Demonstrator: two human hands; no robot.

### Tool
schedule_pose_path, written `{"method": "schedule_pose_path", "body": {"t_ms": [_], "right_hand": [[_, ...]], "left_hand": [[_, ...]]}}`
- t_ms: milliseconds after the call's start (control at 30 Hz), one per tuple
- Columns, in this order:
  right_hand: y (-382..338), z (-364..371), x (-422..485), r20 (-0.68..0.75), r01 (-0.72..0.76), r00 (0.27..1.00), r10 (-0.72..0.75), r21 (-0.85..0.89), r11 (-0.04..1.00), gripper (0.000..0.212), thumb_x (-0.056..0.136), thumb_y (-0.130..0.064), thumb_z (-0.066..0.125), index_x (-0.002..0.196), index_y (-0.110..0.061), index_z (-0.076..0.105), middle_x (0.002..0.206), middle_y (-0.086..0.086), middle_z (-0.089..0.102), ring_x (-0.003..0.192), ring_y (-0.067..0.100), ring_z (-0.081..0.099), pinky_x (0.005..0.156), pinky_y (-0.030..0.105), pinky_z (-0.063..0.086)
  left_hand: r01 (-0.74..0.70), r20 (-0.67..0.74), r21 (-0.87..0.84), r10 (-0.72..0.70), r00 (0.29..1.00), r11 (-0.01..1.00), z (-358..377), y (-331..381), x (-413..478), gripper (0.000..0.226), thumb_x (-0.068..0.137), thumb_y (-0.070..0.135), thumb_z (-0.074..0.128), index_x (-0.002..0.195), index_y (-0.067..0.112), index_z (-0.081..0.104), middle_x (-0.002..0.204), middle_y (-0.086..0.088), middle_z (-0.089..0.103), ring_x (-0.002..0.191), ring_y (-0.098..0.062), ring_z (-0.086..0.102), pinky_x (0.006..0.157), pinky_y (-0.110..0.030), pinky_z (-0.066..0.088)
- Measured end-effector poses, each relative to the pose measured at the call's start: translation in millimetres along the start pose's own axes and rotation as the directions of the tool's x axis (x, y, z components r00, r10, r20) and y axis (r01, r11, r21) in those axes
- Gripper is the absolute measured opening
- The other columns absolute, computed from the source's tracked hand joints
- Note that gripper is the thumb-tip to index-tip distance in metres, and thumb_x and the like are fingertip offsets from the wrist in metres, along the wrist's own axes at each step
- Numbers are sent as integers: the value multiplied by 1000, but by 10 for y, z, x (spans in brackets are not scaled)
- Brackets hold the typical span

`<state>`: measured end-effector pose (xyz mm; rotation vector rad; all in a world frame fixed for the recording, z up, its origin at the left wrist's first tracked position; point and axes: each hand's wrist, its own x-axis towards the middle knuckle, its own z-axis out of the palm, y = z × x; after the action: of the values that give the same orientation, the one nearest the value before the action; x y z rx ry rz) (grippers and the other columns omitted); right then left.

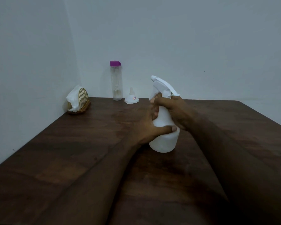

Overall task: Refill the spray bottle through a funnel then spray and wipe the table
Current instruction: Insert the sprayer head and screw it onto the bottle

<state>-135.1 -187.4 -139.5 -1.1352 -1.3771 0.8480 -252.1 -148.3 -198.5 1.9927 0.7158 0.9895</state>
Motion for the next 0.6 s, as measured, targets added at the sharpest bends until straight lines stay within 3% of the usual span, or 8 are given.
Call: {"method": "schedule_pose_path", "body": {"t_ms": [100,167,267,433,600], "right_hand": [[-35,-26,7,41,-50,998,48,58,997,29,82,-23,72,87,5,65,73,14,59,65,24,57,72,42,51],[-34,-45,-13,71,-64,996,59,74,995,22,85,-23,71,75,-4,66,73,14,62,65,25,60,72,41,52],[-45,-67,-40,95,-98,992,87,118,988,33,88,-19,70,58,-11,59,69,15,62,66,28,62,72,40,52],[-33,9,-83,-72,-29,997,36,95,995,40,91,-21,66,54,-11,58,63,15,62,61,27,62,68,40,52],[-20,74,-98,-230,-7,973,14,28,1000,41,89,-19,66,48,-18,61,58,13,63,60,28,61,67,41,54]], "left_hand": [[-5,141,-2,5,990,1000,-33,-32,-22,94,59,46,88,137,35,36,132,17,52,121,-1,50,103,-35,45],[6,139,9,-7,990,1000,-13,-23,-21,98,54,54,88,135,31,40,129,14,55,121,-5,53,102,-38,47],[30,142,-14,-27,990,999,32,-34,-16,87,53,52,89,127,32,48,123,10,60,117,-8,57,99,-40,49],[89,126,9,-90,988,996,58,8,-57,88,49,57,87,126,33,50,118,13,62,110,-6,59,95,-38,52],[107,132,43,-112,985,993,57,46,-70,70,61,42,87,121,32,53,116,12,63,107,-5,59,95,-38,52]]}}
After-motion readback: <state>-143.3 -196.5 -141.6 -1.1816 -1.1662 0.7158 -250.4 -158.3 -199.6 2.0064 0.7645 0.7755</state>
